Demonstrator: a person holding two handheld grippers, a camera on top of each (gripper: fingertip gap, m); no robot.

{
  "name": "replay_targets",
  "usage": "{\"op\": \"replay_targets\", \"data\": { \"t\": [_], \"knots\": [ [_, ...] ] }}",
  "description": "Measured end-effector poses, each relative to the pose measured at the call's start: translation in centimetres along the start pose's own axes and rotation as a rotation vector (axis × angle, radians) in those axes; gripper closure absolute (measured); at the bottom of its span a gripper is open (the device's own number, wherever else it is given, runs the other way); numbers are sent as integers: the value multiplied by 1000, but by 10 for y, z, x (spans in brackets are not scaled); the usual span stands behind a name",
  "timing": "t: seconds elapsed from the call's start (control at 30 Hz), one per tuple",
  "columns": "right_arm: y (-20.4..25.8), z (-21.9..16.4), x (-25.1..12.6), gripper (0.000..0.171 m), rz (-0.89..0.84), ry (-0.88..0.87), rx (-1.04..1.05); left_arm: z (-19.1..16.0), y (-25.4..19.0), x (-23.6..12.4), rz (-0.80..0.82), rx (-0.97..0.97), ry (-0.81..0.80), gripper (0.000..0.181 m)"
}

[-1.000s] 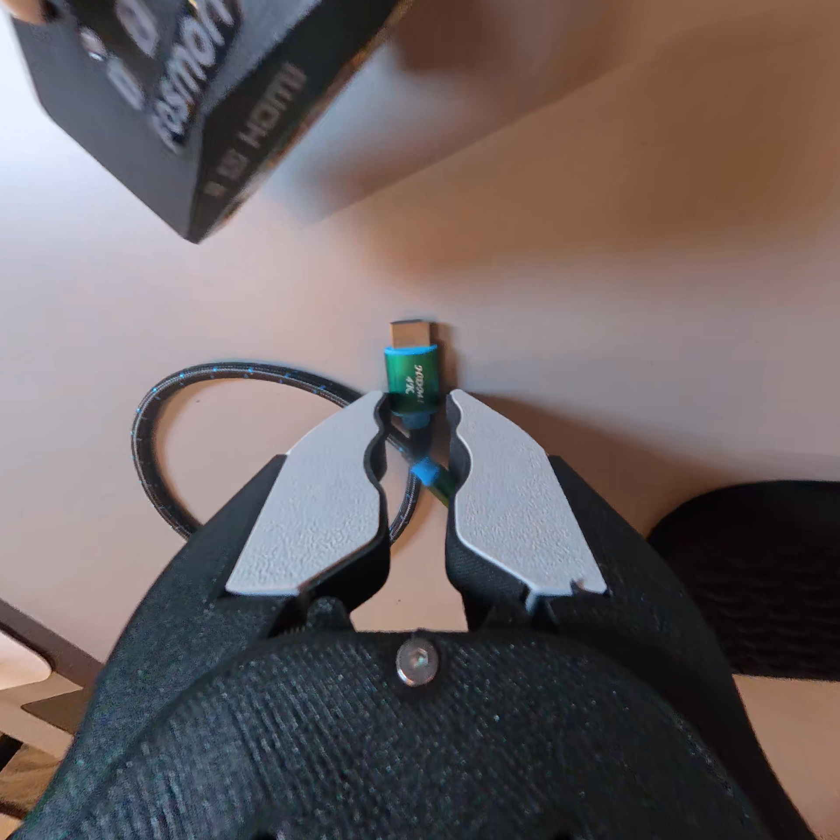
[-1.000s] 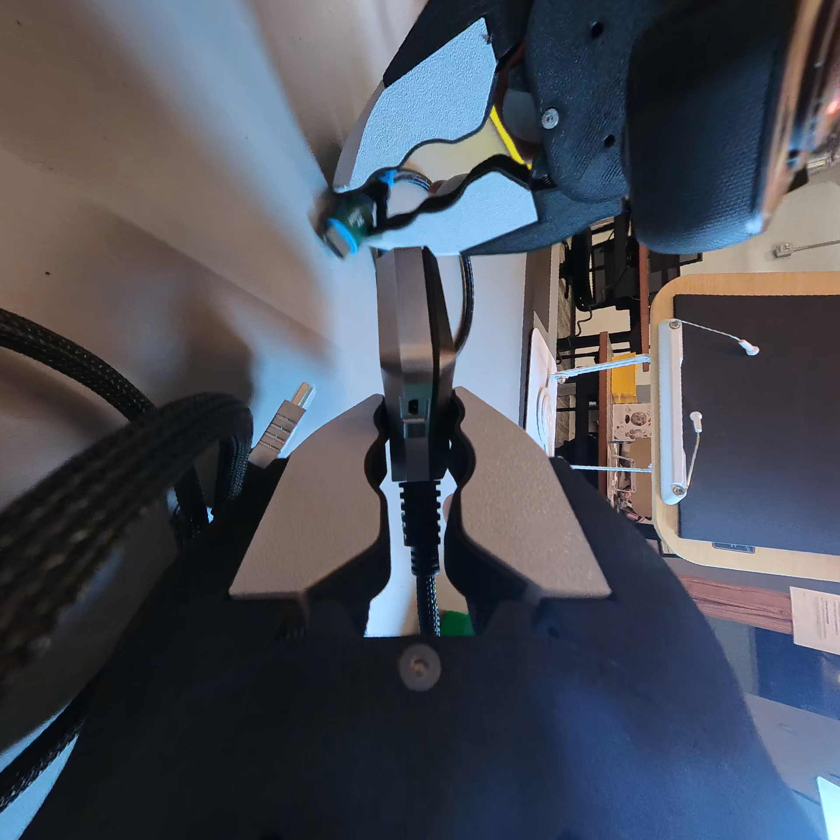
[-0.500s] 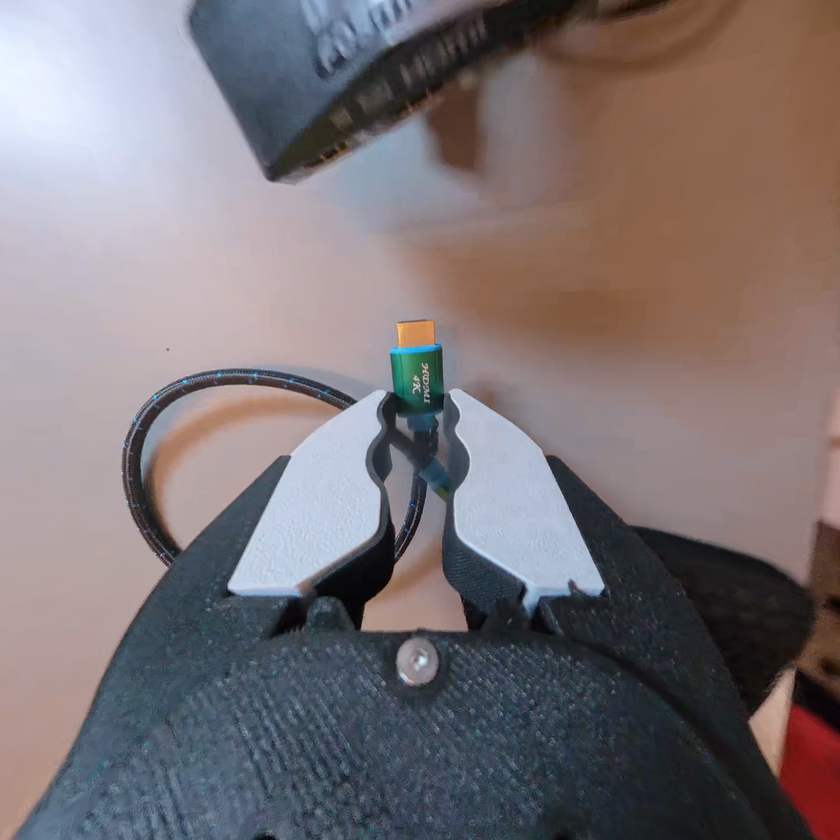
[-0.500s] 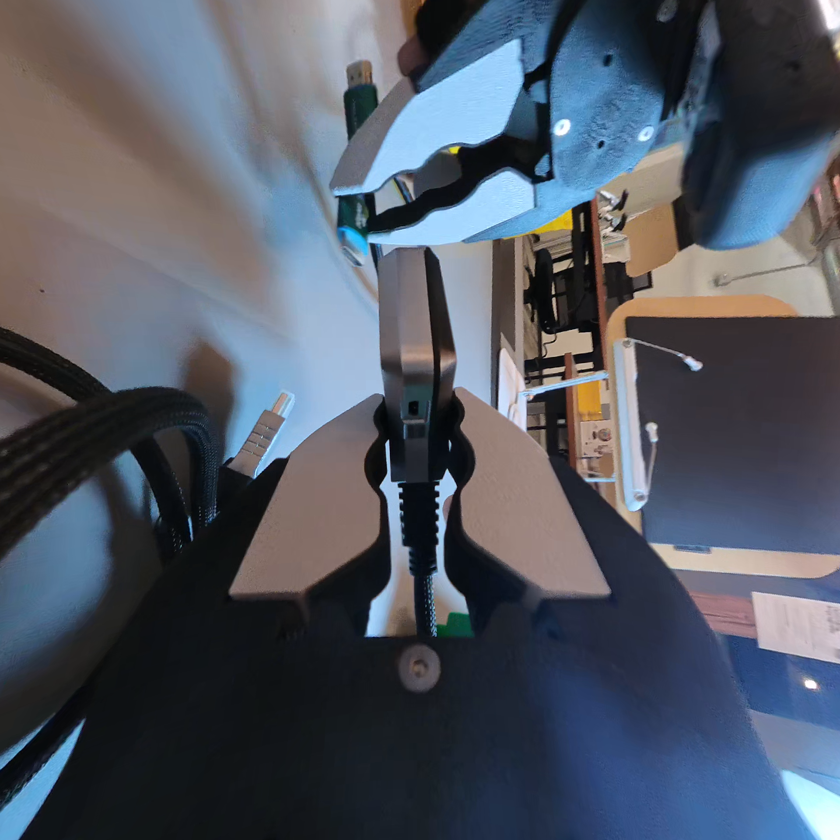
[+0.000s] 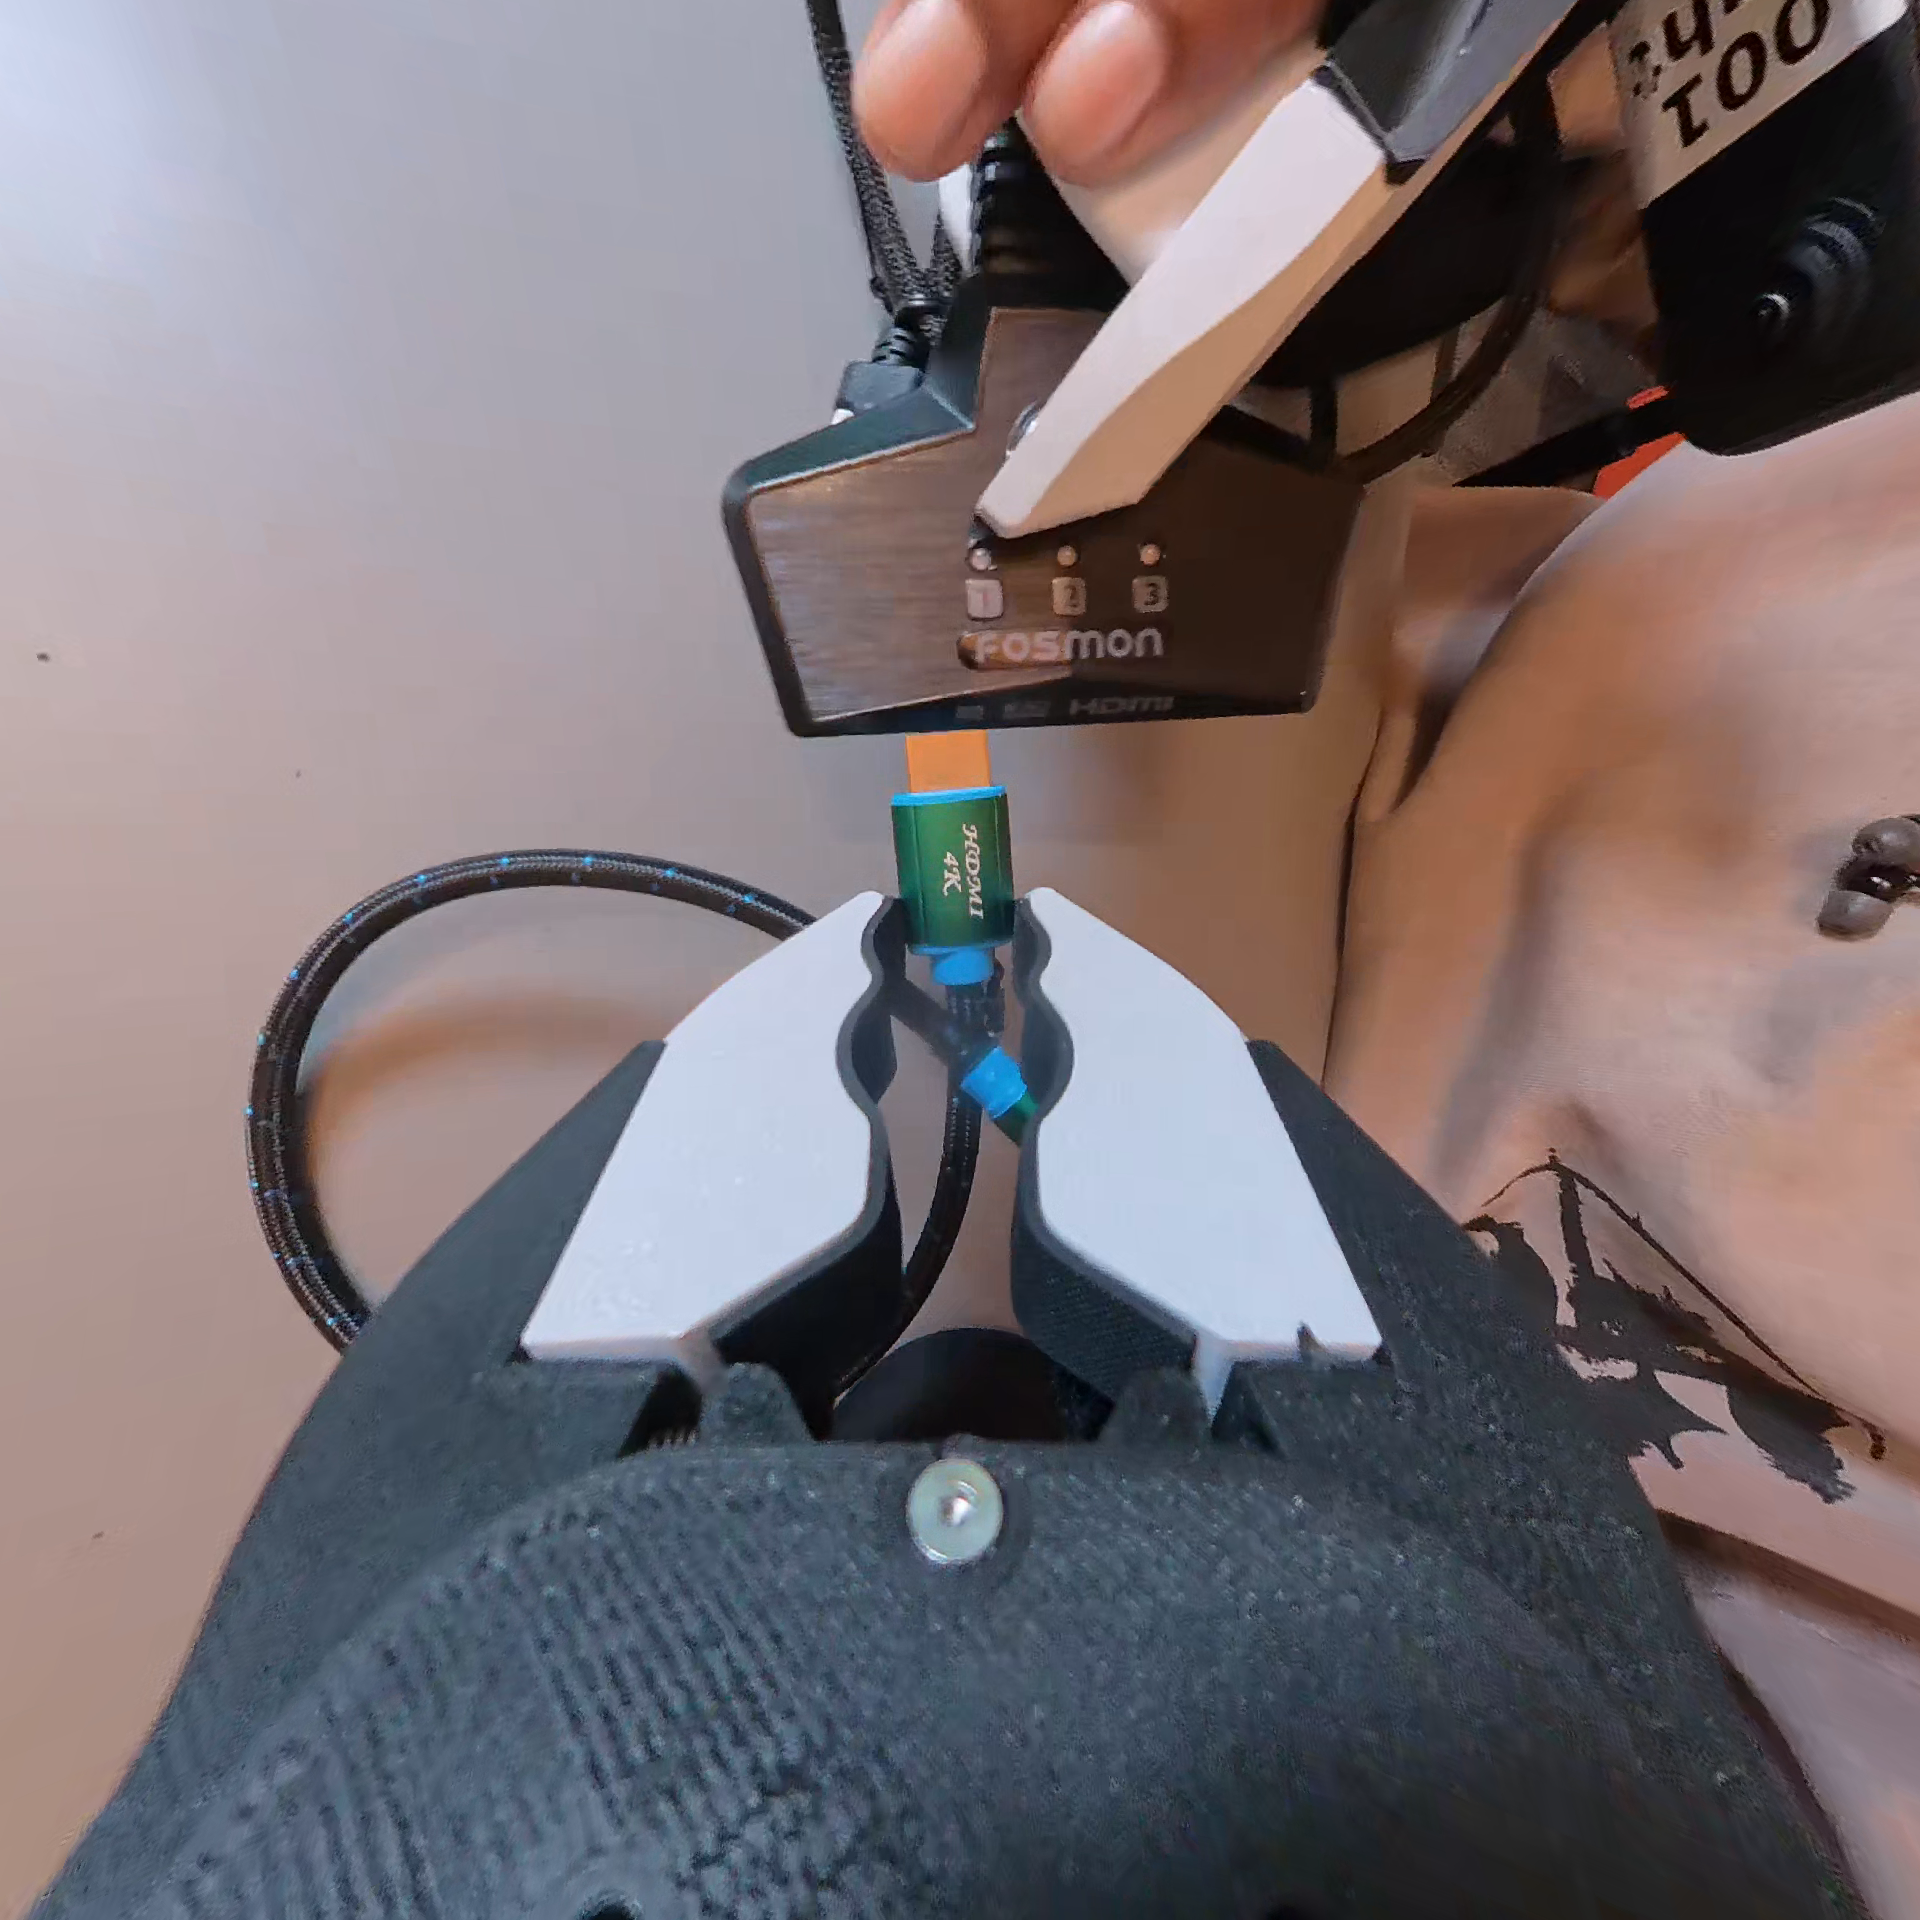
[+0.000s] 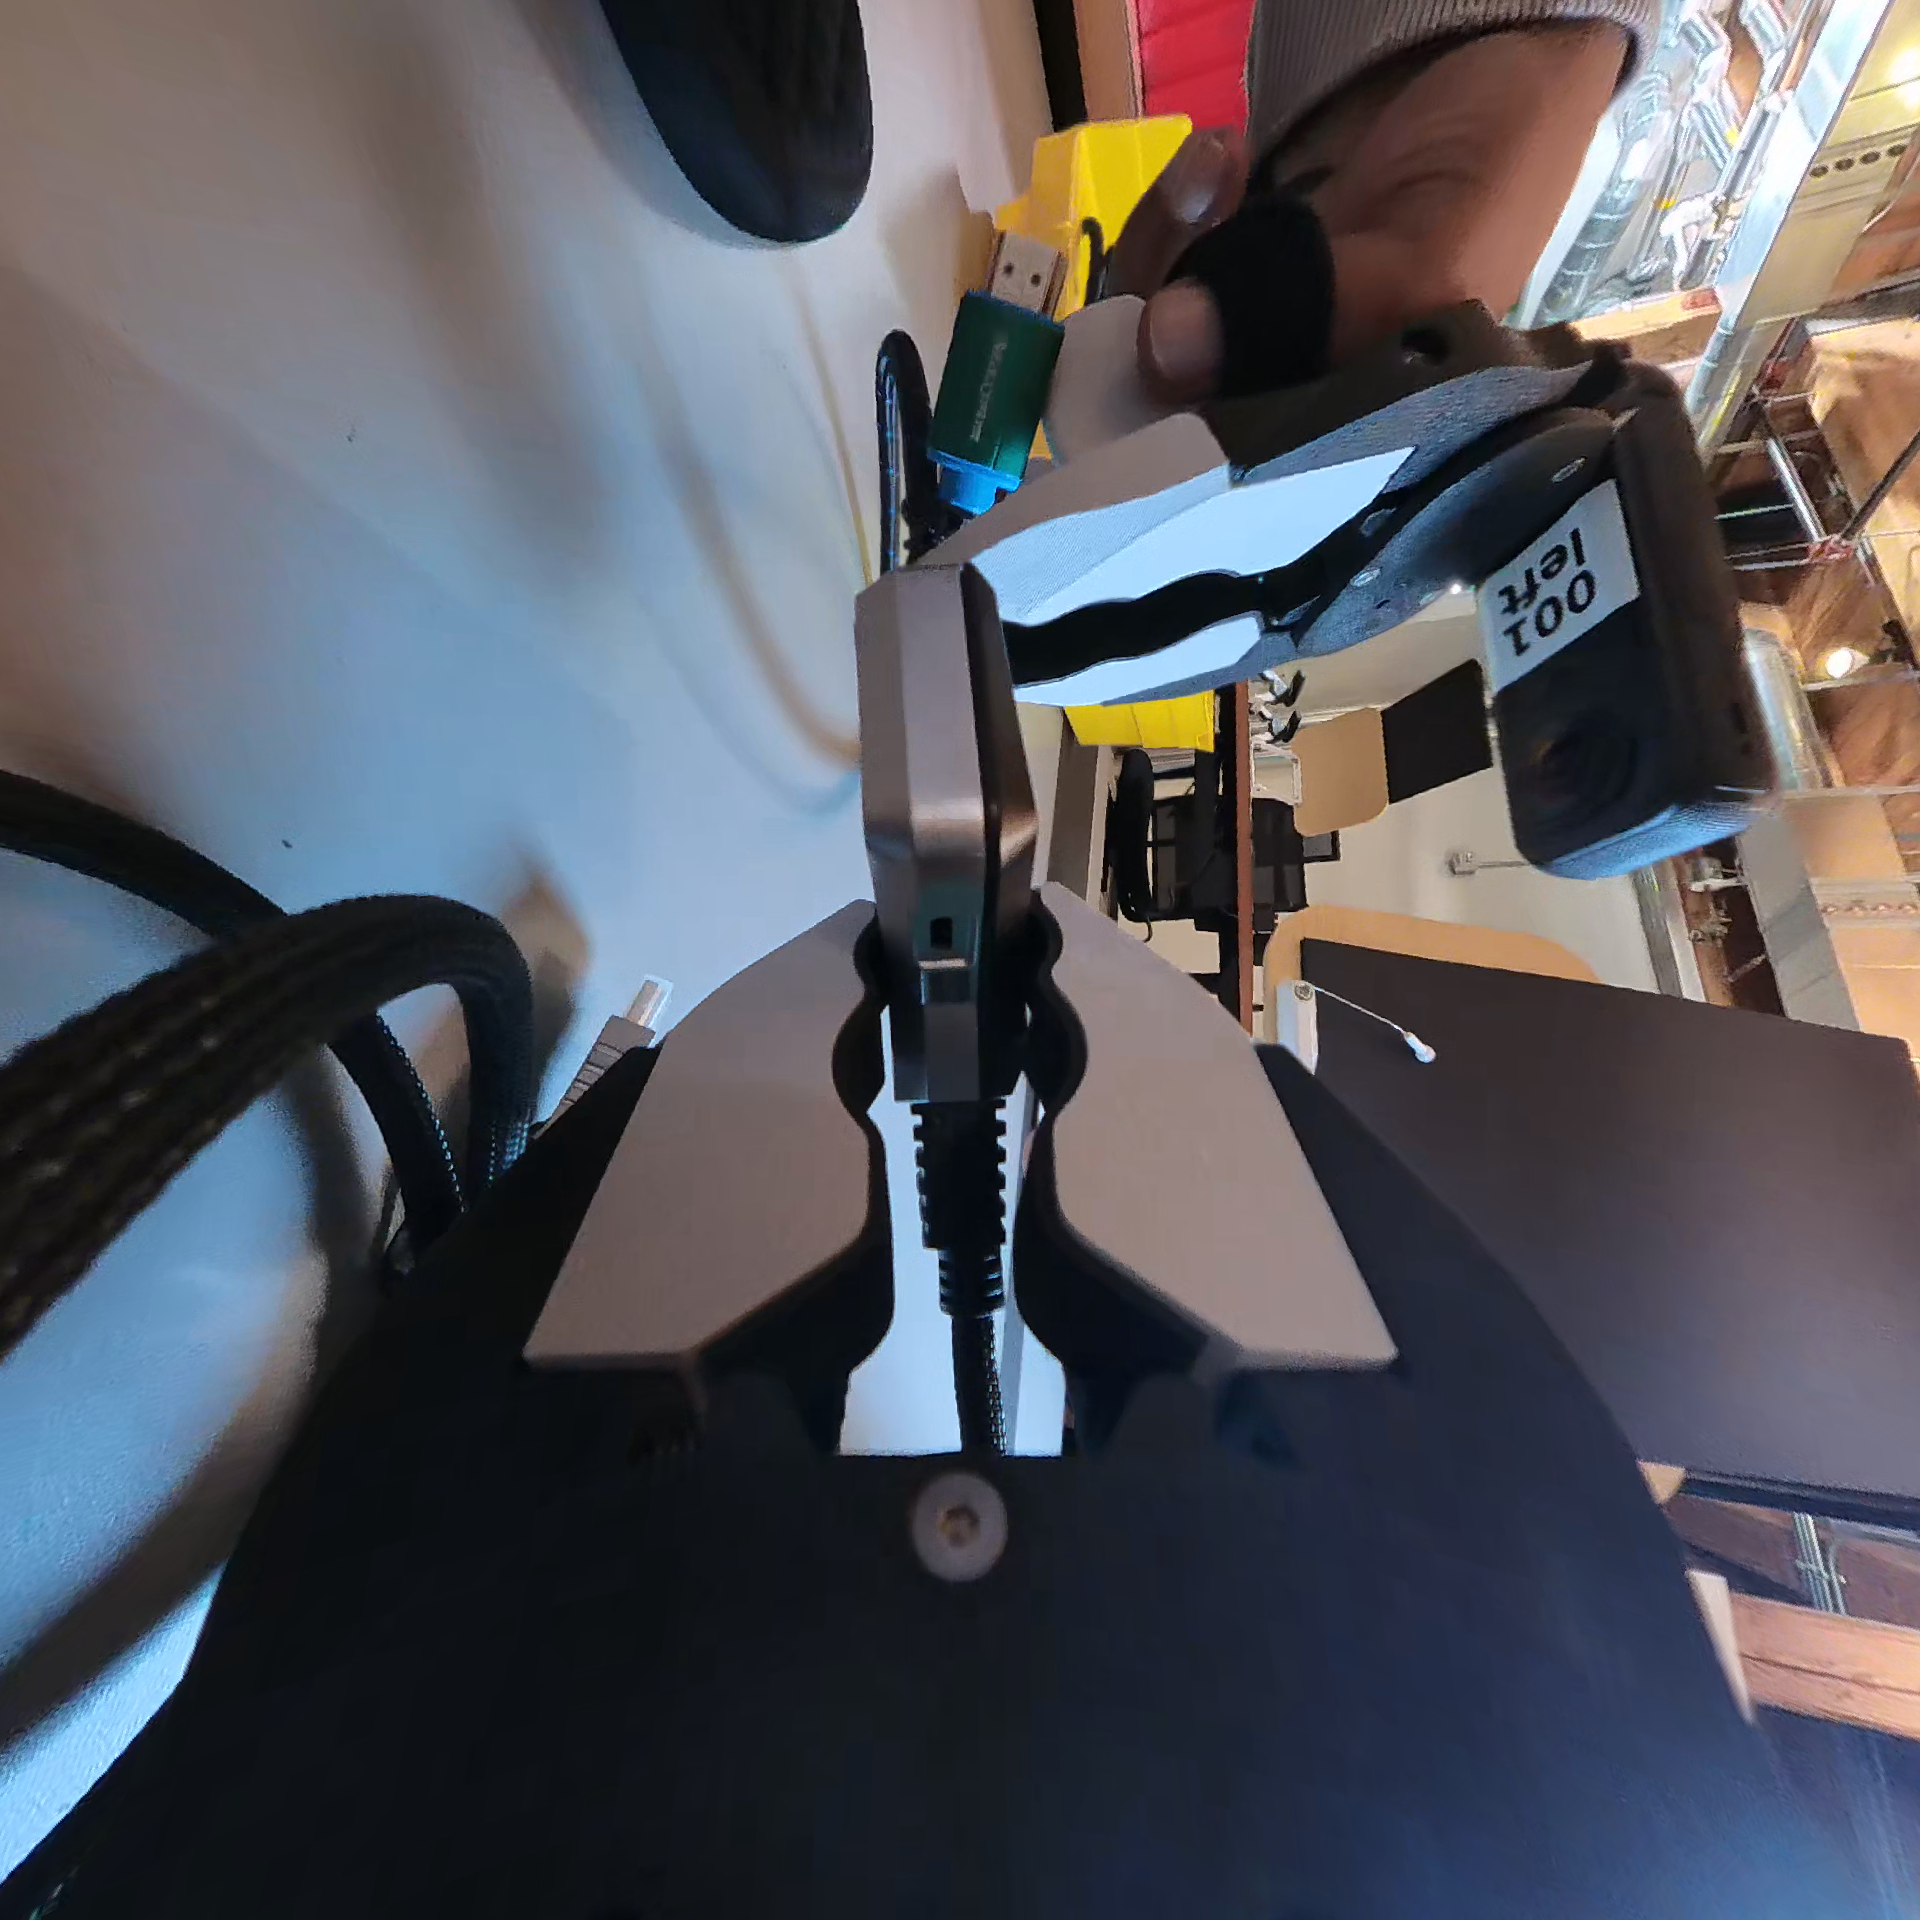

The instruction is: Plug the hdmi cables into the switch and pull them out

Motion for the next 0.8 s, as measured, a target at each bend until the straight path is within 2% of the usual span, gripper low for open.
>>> {"op": "replay_targets", "data": {
  "t": [0.2,0.47,0.8],
  "knots": [
    [0,7,1,148,0,-11,-8,-7,1,3,-11,-24,6,161],
    [-1,8,-3,148,-14,-31,-1,-3,-8,-5,-140,-89,-78,161],
    [1,17,-1,148,-7,-67,24,-8,-9,-5,-103,-72,-57,161]
  ]
}}
Point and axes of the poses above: each gripper's, where its closed fingertips meet, x out along the fingers, z out of its top, y = z × x across the jaws, the point moved 1 cm from there along -x, back along the fingers, and after that the axes turned 10 degrees about z, right-handed, at the moved point
